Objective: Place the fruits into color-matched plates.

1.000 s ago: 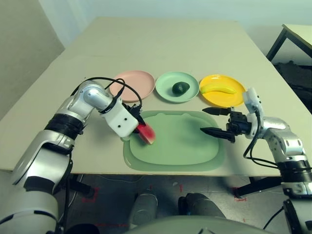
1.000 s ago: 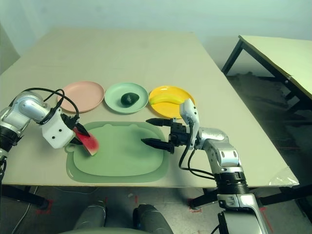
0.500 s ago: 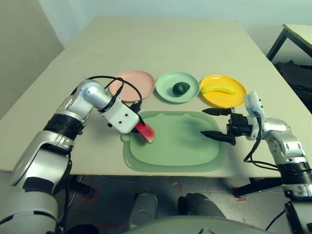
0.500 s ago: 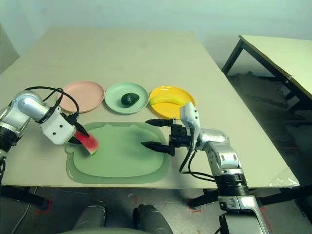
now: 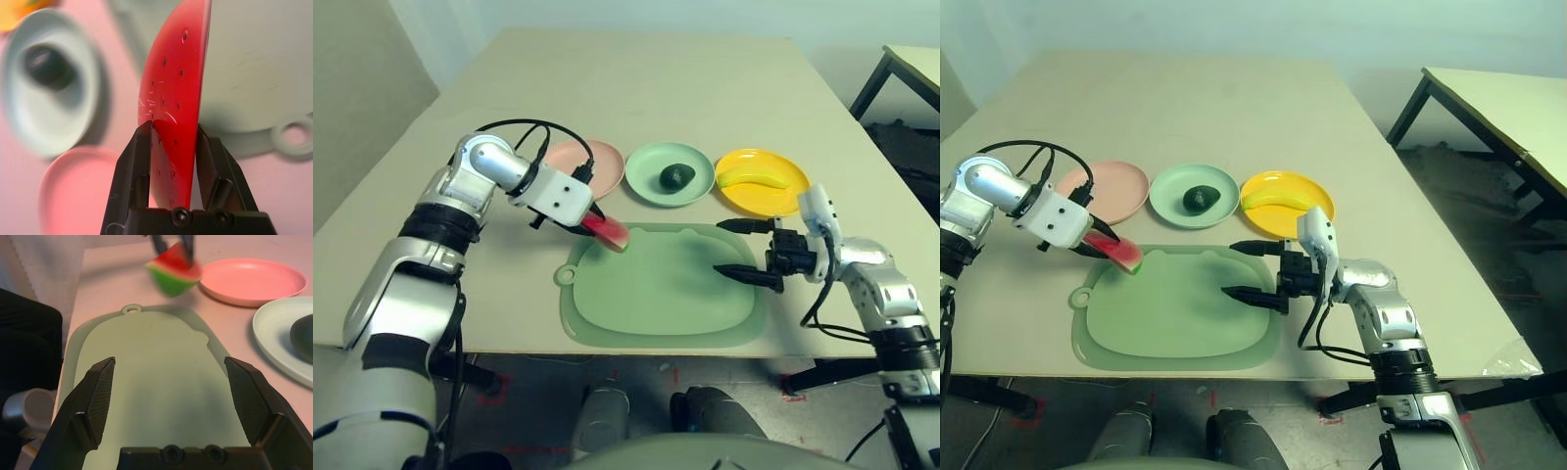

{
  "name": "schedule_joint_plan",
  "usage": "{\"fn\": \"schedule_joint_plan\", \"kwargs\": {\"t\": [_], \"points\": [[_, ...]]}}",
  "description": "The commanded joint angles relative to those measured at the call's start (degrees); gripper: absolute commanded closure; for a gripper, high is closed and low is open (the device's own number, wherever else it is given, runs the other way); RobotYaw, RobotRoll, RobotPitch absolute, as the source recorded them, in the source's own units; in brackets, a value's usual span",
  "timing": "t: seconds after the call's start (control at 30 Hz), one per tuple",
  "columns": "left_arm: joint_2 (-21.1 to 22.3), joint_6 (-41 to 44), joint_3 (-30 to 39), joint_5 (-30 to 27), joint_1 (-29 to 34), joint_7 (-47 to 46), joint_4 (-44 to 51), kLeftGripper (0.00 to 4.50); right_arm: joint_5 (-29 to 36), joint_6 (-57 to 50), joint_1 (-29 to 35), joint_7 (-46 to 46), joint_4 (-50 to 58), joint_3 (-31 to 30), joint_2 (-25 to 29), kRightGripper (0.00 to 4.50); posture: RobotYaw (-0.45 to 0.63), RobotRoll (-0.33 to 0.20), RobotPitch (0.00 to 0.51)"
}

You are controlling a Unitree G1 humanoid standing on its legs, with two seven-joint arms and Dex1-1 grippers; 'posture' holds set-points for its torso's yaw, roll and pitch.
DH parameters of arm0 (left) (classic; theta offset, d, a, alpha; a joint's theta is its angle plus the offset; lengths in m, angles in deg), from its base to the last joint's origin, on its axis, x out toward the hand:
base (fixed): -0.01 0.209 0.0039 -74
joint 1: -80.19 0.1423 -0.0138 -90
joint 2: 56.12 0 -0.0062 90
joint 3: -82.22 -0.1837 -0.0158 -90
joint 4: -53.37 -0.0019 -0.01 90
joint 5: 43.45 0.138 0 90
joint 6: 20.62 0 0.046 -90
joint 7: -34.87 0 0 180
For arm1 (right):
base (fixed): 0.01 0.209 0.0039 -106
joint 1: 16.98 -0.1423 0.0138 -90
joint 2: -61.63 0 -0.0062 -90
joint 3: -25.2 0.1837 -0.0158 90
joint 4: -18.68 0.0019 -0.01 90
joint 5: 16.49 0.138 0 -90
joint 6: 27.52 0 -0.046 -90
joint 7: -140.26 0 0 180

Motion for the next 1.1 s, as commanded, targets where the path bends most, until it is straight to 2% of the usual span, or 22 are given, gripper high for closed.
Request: {"fn": "schedule_joint_plan", "kwargs": {"t": [0.03,0.13,0.23,0.43,0.67,1.1], "points": [[-0.15,-1.52,-0.43,6.89,-3.66,-9.01,-7.72,3.23,0.22,1.06,1.05,2.52,1.72,0.19,-1.10,0.00,0.08,0.000,0.106],[-0.53,0.53,-2.47,14.00,-7.09,-20.64,-14.32,3.23,0.35,1.05,2.63,4.83,4.09,0.05,-2.14,0.00,0.08,0.000,0.107],[-1.45,2.85,-4.26,18.86,-9.02,-28.54,-18.78,3.23,0.54,0.71,3.77,5.88,5.38,-0.11,-2.26,0.00,0.07,0.000,0.109],[-4.61,8.20,-6.26,24.65,-10.07,-39.39,-23.81,3.23,1.15,-0.47,4.51,7.42,7.16,-0.24,-2.22,0.00,0.07,0.000,0.111],[-7.42,11.32,-6.44,27.31,-8.65,-43.25,-25.65,3.23,1.40,-1.20,4.39,8.43,7.62,-0.24,-2.06,0.00,0.06,0.000,0.113],[-8.38,12.12,-6.19,28.98,-6.56,-44.65,-25.99,3.23,1.40,-1.68,5.16,9.52,8.14,-0.67,-2.57,0.00,0.05,0.000,0.112]]}}
